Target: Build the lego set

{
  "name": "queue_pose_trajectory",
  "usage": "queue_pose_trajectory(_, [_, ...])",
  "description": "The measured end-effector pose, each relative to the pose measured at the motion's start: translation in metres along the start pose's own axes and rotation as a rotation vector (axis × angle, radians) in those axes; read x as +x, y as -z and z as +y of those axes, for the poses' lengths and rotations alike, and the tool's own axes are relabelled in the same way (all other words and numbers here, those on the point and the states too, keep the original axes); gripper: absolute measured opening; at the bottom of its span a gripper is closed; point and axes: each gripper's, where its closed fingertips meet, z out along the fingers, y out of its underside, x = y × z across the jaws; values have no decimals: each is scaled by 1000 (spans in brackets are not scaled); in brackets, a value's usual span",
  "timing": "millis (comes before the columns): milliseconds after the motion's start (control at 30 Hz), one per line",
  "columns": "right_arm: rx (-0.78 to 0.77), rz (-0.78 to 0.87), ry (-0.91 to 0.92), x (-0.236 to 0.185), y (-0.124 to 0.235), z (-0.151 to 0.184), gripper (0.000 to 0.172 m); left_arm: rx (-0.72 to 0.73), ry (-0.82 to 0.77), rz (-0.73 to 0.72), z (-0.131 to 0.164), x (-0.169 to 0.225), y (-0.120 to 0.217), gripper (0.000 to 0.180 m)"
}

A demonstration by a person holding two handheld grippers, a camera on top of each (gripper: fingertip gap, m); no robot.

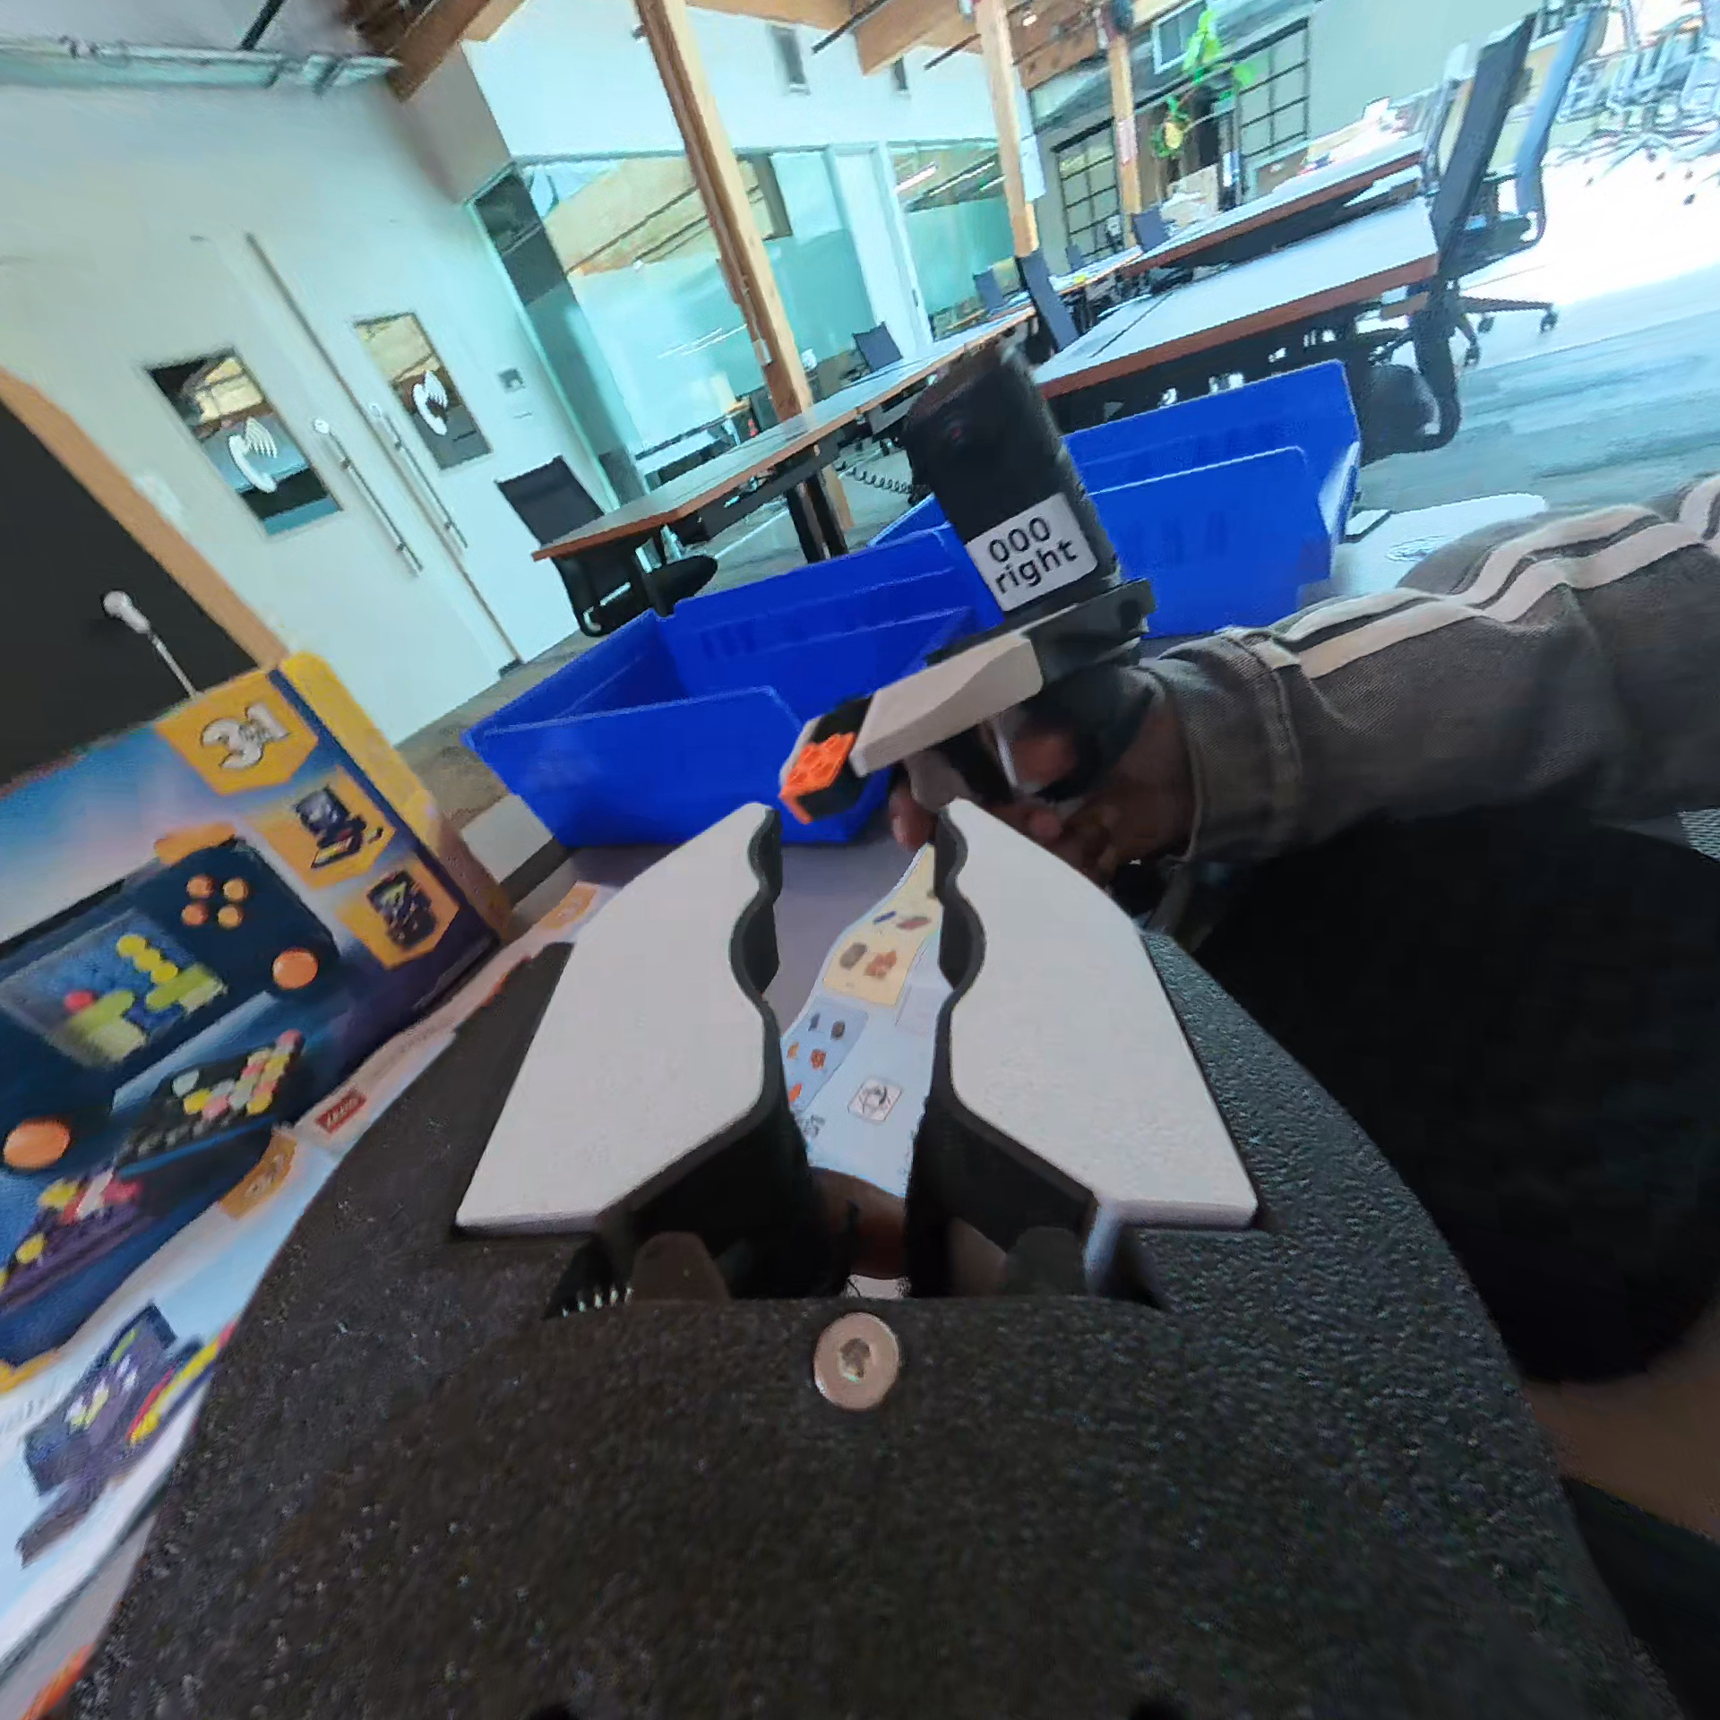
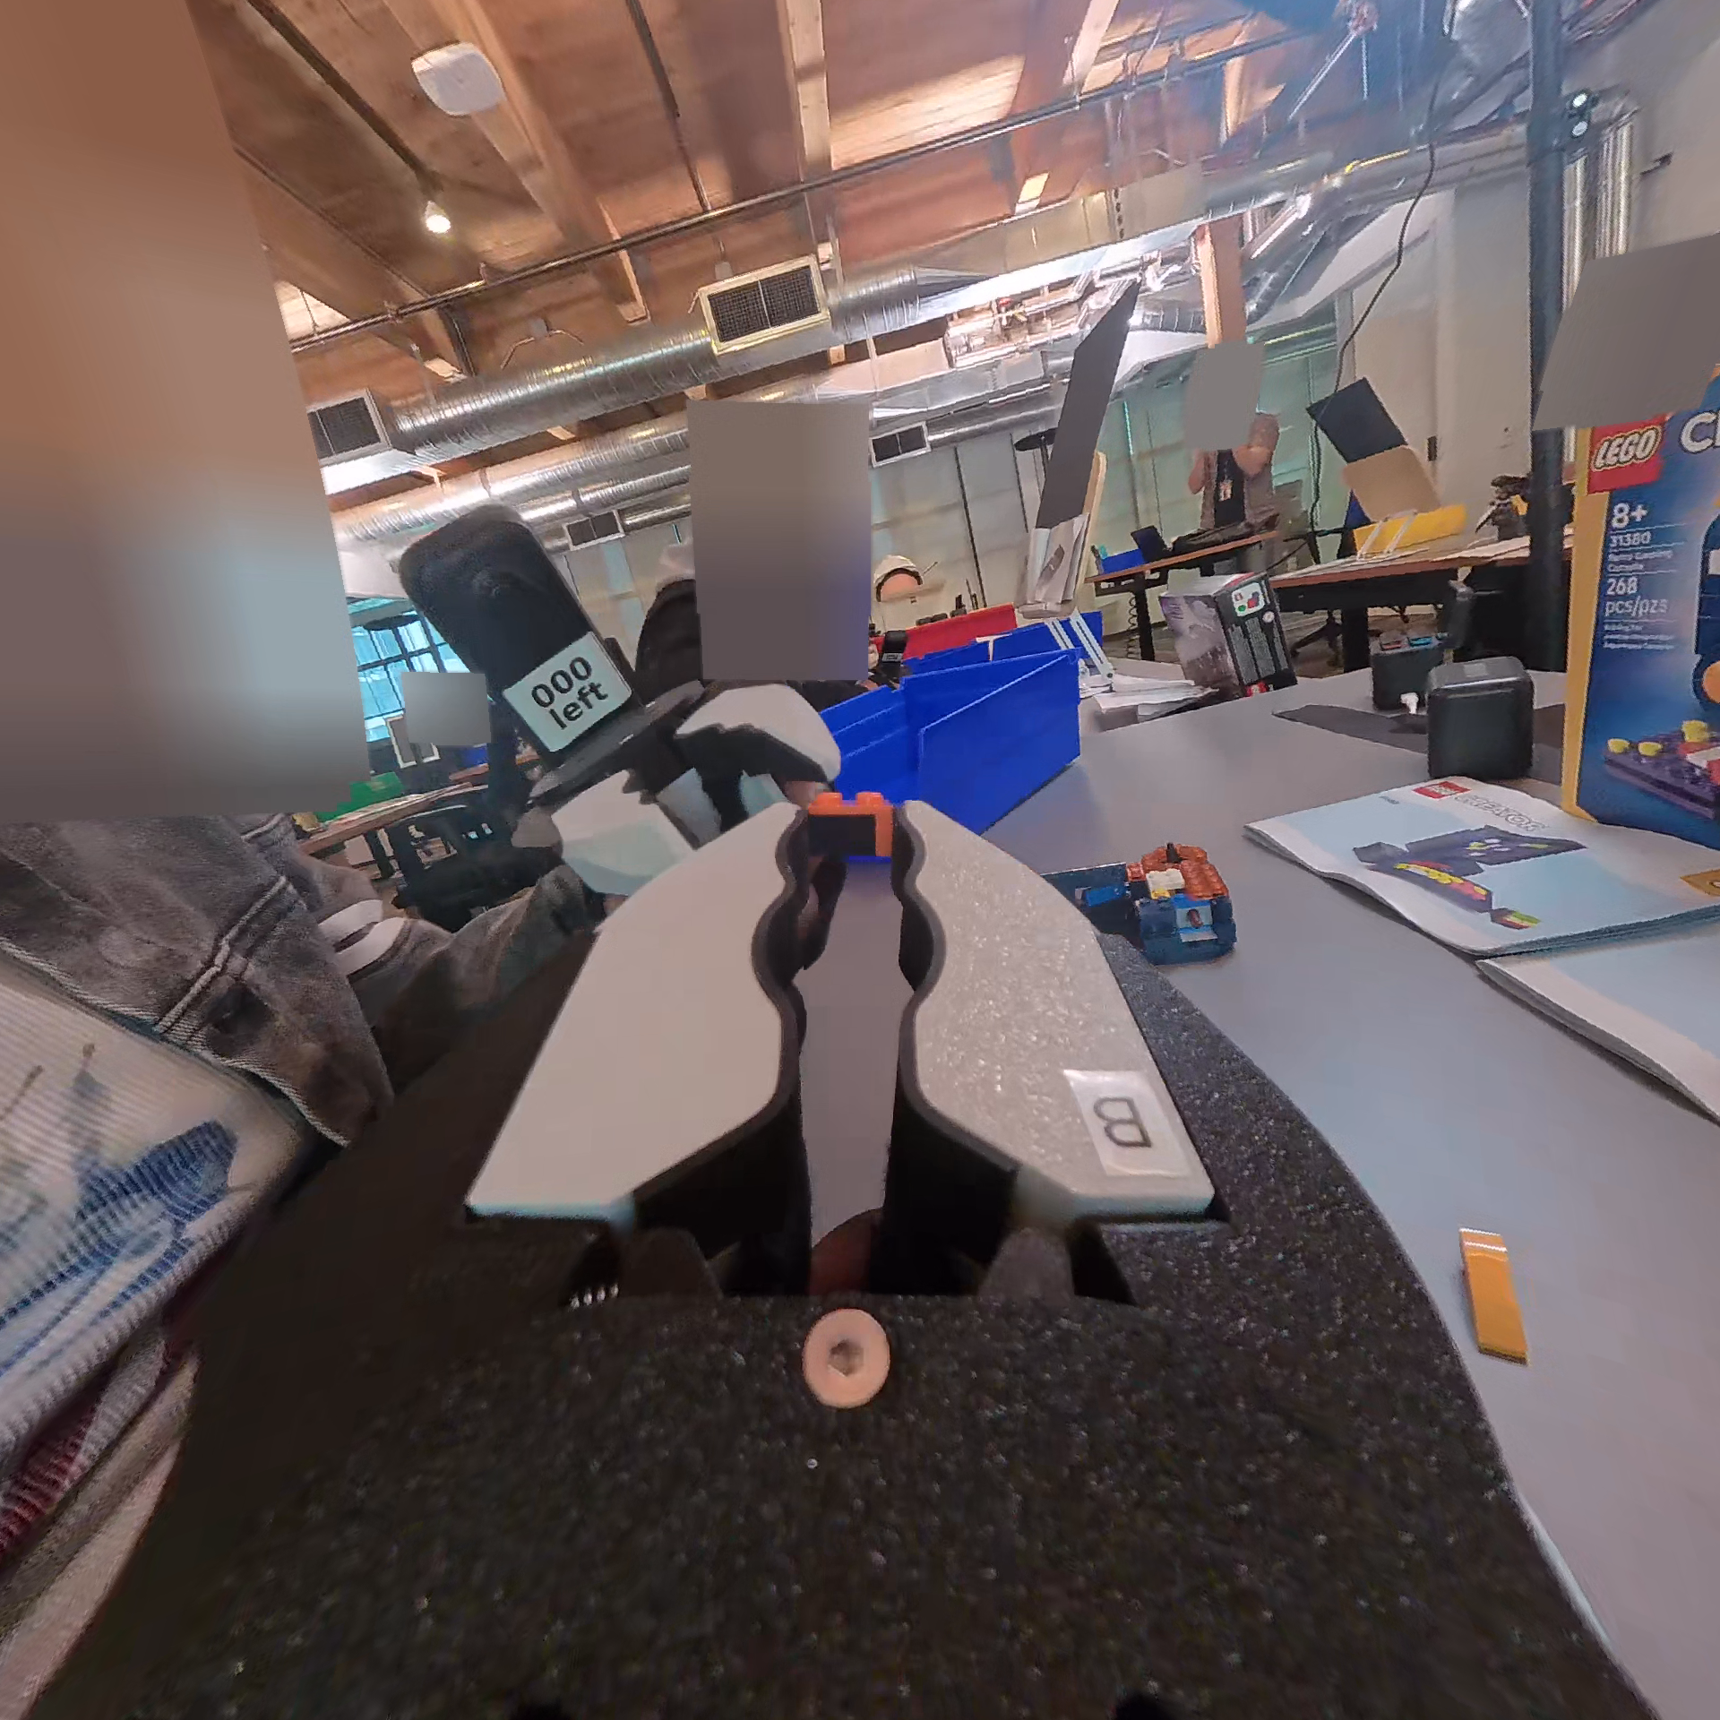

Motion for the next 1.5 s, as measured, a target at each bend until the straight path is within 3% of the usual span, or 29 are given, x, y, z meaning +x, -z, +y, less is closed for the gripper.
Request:
queue_pose_trajectory(133, [28,-9,-28,-2,3,-7,16,-14,-177,-64,-8,-9,-8,31])
queue_pose_trajectory(300, [36,22,-29,3,10,-13,16,-47,-259,41,-6,-5,-21,31])
queue_pose_trajectory(367, [-3,39,31,4,13,-13,16,-31,-186,104,0,-2,-28,33])
queue_pose_trajectory(500, [-155,81,305,4,22,-5,16,61,121,234,8,3,-32,33])
queue_pose_trajectory(567, [-204,73,390,1,23,0,16,63,163,300,10,10,-27,33])
queue_pose_trajectory(833, [-211,-15,327,-11,16,9,16,75,117,291,19,9,-24,27])
queue_pose_trajectory(1100, [-272,-32,323,-15,11,21,16,82,188,396,20,19,-19,16])
queue_pose_trajectory(1333, [-190,-11,343,-18,10,6,17,202,443,486,2,10,-10,15])
queue_pose_trajectory(1500, [-70,14,238,-15,9,-10,20,275,566,482,-4,-7,-5,15])
